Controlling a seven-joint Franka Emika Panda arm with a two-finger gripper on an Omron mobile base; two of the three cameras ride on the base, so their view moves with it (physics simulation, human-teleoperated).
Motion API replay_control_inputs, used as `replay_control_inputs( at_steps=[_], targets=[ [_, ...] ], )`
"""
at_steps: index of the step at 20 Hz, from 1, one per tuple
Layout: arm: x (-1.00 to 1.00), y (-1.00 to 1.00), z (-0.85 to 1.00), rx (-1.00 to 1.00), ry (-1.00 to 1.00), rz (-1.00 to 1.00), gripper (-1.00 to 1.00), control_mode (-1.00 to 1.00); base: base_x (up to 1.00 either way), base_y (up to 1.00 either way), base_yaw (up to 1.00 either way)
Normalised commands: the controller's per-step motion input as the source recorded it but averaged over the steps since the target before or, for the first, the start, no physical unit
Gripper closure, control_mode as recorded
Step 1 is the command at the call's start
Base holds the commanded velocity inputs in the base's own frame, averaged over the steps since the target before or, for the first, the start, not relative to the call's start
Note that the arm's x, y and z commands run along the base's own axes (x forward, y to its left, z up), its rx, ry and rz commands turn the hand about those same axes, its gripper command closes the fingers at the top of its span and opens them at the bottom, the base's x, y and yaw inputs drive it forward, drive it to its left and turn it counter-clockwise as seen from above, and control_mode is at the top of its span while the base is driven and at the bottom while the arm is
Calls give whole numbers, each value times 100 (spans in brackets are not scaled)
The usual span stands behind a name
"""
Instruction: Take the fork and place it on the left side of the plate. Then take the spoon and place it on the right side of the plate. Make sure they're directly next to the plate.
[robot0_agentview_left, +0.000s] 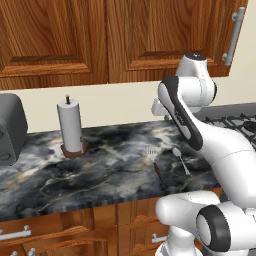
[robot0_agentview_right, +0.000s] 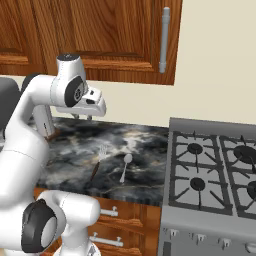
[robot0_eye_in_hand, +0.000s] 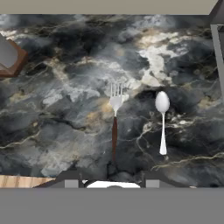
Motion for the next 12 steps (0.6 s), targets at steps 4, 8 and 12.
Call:
replay_control_inputs(
  at_steps=[4,8,12],
  targets=[
    [-28,0,-3,6,-1,0,-100,-100,0,0,0],
    [-84,4,-67,5,5,-5,-100,-100,0,0,0],
    [-68,28,-100,-2,10,-2,-100,-100,0,0,0]
  ],
)
